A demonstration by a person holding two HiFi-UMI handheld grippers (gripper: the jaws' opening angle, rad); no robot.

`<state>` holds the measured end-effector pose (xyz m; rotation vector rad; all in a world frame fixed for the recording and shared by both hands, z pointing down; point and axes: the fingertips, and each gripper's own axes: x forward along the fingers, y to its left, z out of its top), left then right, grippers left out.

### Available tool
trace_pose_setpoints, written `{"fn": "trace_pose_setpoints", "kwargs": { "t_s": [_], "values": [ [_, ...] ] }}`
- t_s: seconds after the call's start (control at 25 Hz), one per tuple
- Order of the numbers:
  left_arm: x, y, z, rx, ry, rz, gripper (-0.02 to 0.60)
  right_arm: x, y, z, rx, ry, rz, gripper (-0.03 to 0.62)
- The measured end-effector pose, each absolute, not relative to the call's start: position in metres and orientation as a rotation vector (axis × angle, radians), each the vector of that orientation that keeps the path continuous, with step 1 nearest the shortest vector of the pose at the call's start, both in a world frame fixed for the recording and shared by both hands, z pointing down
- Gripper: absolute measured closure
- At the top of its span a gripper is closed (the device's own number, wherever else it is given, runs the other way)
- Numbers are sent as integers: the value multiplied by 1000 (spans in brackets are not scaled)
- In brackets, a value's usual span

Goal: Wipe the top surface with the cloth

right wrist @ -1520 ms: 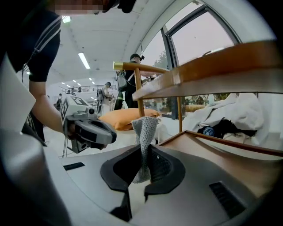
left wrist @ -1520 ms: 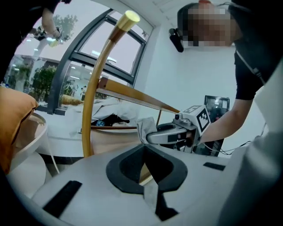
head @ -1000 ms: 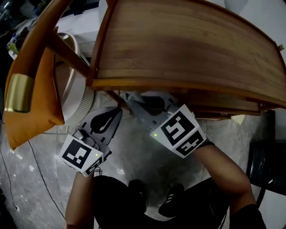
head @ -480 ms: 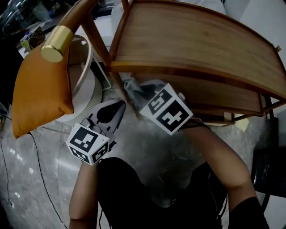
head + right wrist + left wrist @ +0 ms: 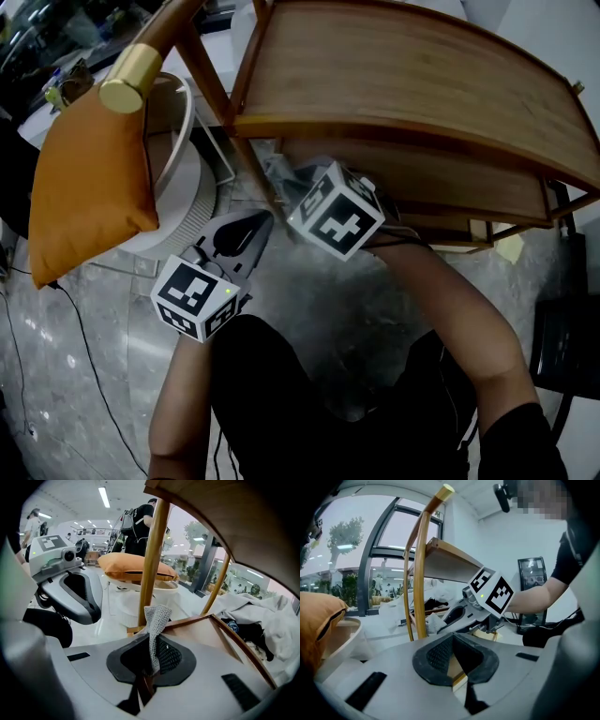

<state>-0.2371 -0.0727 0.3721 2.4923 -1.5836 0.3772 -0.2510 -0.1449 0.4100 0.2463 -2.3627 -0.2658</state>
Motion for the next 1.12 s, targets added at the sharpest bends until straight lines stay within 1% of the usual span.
{"fn": "trace_pose_setpoints", "kwargs": {
  "t_s": [0.28,0.56,0.84,1.12],
  "values": [
    [-227,-78,374,2502,-1569,375,571,-224,-161,414,321,-2348,-229,560],
    [-197,-95,366,2543,-1528,387,571,-191,-176,411,375,-2315,-254,560],
    [-164,-113,364,2561,-1496,378,571,-124,-205,414,468,-2243,-228,560],
    [-111,-125,367,2642,-1403,383,571,-39,-227,407,587,-2196,-174,560]
  ]
}}
